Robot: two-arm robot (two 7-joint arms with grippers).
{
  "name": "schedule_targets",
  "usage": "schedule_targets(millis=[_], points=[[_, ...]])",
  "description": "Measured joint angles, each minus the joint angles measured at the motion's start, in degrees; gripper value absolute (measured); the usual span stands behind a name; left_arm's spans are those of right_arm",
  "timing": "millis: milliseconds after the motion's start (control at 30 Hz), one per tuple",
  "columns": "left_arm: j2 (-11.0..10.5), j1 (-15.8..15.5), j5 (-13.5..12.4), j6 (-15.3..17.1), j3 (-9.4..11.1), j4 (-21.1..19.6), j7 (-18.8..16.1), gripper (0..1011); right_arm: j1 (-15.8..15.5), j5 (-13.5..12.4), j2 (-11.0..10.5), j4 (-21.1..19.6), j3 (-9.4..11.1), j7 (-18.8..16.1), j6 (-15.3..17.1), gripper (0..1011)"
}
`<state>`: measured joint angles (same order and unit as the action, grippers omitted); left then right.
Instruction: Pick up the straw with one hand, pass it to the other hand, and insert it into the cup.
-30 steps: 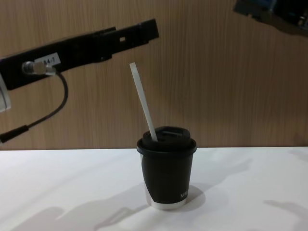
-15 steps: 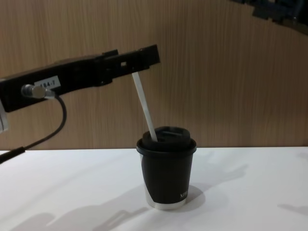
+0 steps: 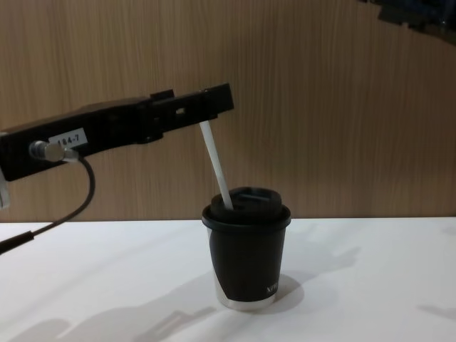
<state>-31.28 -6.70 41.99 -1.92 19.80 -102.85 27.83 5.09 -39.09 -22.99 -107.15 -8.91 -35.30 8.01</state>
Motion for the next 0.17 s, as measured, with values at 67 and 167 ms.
schedule_targets(millis=[67,167], points=[[0.0,0.0,0.0,0.0,0.0,0.1,0.0,1003,0.0,0.0,-0.1,-0.1,0.0,0.0,0.0,1001],[0.0,0.0,0.1,0.0,0.1,0.2,0.1,1003,-0.1,0.0,-0.1,-0.2,0.0,0.1,0.0,1001]])
